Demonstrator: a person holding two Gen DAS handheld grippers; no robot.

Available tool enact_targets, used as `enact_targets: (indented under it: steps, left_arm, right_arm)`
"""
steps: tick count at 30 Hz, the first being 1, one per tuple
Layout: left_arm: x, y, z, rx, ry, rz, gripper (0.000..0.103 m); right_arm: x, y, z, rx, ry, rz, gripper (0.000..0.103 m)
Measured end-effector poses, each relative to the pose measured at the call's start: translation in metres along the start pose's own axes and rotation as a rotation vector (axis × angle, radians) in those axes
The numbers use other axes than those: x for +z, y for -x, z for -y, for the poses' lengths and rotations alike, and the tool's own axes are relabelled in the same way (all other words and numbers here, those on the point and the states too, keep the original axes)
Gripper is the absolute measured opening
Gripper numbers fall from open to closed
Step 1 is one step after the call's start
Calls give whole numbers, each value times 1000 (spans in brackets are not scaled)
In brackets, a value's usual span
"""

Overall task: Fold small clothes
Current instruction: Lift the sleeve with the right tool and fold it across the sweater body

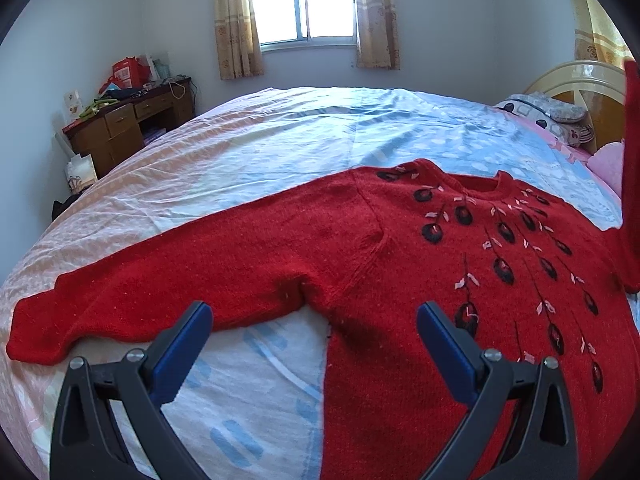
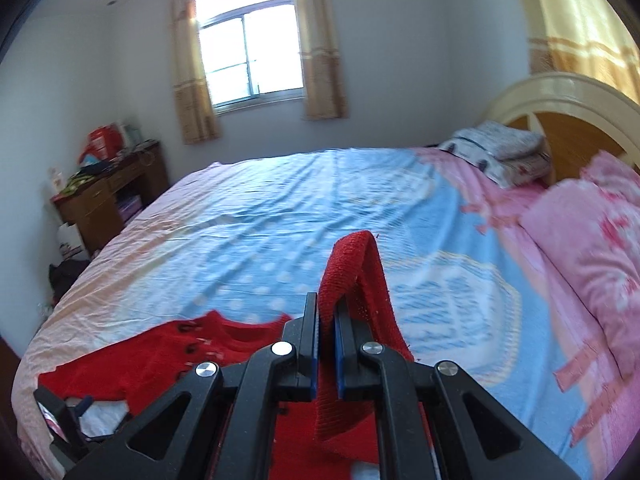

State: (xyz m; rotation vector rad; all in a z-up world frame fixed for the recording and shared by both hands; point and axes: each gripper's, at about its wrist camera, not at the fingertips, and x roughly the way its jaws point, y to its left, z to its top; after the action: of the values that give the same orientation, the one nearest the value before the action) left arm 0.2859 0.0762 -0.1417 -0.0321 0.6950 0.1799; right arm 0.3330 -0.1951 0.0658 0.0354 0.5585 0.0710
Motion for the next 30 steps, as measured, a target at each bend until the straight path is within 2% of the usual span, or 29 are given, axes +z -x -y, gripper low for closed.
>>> enact_targets:
  steps: [6, 13, 18, 22, 24, 25, 27, 28, 29, 30]
  left_arm:
    - [-1, 1, -7, -1, 18, 8, 103]
    - [-8, -1, -20, 13, 37, -8, 103]
    - [-13, -1, -37, 47, 59, -23, 103]
    - [-17, 0, -52, 92, 81, -33, 103]
    - [-18, -1, -59, 112, 95, -42, 103]
    - [-18, -1, -60, 114, 97, -47, 103]
    - [-17, 0, -61, 120, 93, -53, 103]
    - [-16, 3, -60, 117, 86, -48, 103]
    - [-15, 5, -58, 116, 79, -45, 103]
    - [-14, 7, -57, 109, 75, -42, 103]
  right_arm:
    - [3, -15, -61, 63, 83, -3, 5]
    - [-18, -47, -133, 167, 156, -46, 5]
    - [-65, -85, -185, 248, 194, -124, 5]
    - [-110, -115, -210, 291, 214, -204, 5]
    - [-131, -131, -214, 349, 203, -266, 6]
    - [-139, -136, -213, 357, 202, -287, 8]
    - [-153, -138, -207, 354, 205, -317, 28]
    - [-158, -134, -199, 371, 195, -320, 46]
    - [-161, -129, -190, 382, 183, -320, 57]
    - [-164, -121, -176, 388, 169, -319, 57]
